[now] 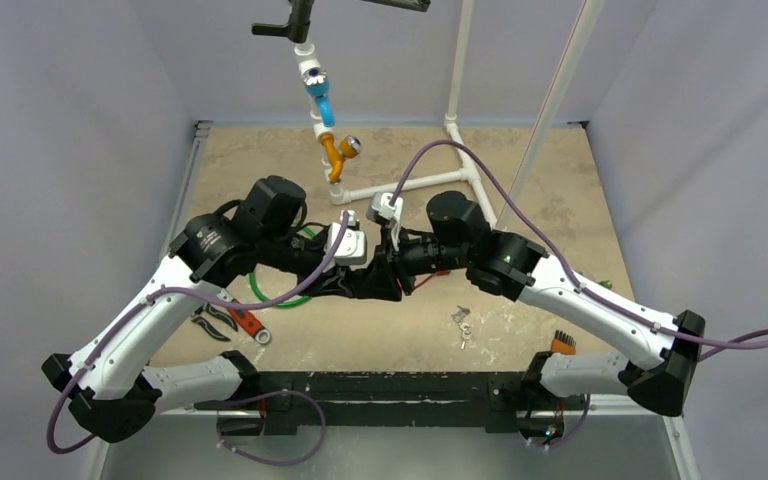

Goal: Unlock with the key
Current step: Unlock the lock.

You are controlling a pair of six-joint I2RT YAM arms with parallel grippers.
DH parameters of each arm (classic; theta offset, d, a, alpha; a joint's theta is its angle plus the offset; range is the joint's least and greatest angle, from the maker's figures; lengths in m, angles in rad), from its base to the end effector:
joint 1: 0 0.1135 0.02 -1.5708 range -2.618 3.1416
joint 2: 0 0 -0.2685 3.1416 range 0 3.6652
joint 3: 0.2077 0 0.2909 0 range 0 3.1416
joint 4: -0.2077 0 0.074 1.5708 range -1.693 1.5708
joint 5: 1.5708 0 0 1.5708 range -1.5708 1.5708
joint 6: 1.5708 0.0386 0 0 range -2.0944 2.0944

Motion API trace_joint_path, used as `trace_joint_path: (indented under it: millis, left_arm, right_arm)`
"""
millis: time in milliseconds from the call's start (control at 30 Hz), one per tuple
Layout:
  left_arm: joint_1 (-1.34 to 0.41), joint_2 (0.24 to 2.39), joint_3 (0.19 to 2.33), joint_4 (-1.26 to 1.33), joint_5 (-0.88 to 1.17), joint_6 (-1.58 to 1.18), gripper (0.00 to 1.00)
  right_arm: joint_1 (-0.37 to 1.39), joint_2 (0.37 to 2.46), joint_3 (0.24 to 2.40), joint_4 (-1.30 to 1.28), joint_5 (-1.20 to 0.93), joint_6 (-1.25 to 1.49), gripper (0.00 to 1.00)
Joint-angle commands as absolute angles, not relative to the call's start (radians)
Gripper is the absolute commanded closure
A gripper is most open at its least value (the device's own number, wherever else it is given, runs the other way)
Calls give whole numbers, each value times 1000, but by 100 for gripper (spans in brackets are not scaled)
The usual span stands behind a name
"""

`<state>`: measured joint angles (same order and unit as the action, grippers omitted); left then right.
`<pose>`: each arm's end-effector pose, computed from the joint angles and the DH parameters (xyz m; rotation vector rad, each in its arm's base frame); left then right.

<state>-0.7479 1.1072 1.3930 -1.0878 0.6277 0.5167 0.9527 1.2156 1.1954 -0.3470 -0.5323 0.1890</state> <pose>0.1527 -0.1726 0.4158 1.6141 1.6886 -0.8548 0.1651 0.2661 0.3810 -1.1297 1.7744 1.2416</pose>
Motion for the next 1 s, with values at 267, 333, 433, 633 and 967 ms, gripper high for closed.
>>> trace_joint_path:
  millis: [267,333,433,633,967]
  left_arm:
    - [-746,1085,1422,-1108,666,519,100]
    - [-746,1078,1417,-1109,652,518,100]
    - [-744,1068,1405,-1104,623,515,100]
    - [-742,1064,1397,-1106,600,518,100]
    - [-741,1063,1403,-1122,565,512,100]
  right_arm:
    - [1009,1217,1235,-168,-480,208,100]
    - [1017,1225,1230,-179,-460,206,98]
    - [1019,1225,1222,-204,-421,200,85]
    - [1019,1181,1236,-287,-322,179,43]
    - [1016,1053,1212,-385,-260,152,27]
